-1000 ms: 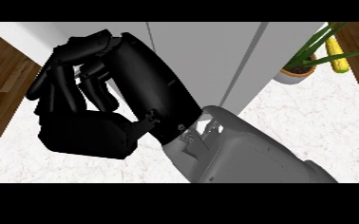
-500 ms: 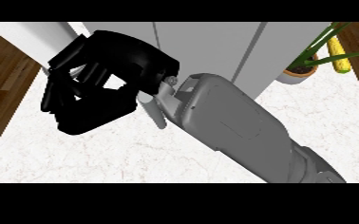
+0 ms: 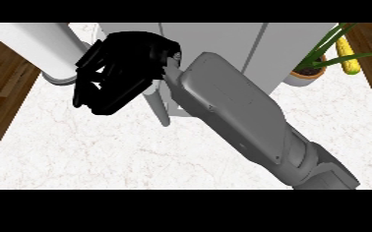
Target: Pick up the wine, place it into the cabinet and close the cabinet
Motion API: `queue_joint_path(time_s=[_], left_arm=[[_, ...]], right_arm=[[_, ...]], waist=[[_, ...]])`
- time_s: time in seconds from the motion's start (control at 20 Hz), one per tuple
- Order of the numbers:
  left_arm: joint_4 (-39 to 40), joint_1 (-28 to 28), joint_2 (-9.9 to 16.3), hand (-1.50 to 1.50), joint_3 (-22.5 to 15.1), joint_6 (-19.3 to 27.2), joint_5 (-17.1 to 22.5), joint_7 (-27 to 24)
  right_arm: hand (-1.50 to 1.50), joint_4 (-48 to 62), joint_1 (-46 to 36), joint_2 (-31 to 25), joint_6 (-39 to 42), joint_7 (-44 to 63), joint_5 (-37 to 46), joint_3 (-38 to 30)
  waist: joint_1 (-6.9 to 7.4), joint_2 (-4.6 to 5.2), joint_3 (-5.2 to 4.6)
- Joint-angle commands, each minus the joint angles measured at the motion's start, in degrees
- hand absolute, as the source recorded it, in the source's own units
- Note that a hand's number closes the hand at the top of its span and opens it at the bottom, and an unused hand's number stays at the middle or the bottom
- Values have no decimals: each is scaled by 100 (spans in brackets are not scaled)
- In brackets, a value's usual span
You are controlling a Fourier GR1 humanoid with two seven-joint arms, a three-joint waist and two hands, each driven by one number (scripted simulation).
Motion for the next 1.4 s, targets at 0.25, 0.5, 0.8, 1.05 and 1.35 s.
queue_joint_path(time_s=[0.25,0.5,0.8,1.05,1.35], left_arm=[[-21,135,-414,-150,334,-407,-294,49],[218,-43,-369,-150,614,-568,-90,370],[-47,-65,-634,-150,558,-328,-392,411],[-75,-138,-621,-150,580,-333,-307,620],[-138,-165,-610,-150,593,-343,-466,737]], right_arm=[[150,1184,-200,1,946,-681,-538,-349],[150,1736,-283,1,905,-1042,-410,-601],[150,2092,-510,-581,798,-1406,-180,-866],[150,2010,-500,-782,176,-1856,177,-971],[150,1968,-243,-781,165,-2116,275,-965]], waist=[[-91,-19,5],[-110,11,1],[-60,33,2],[-167,43,-4],[-203,43,-6]])
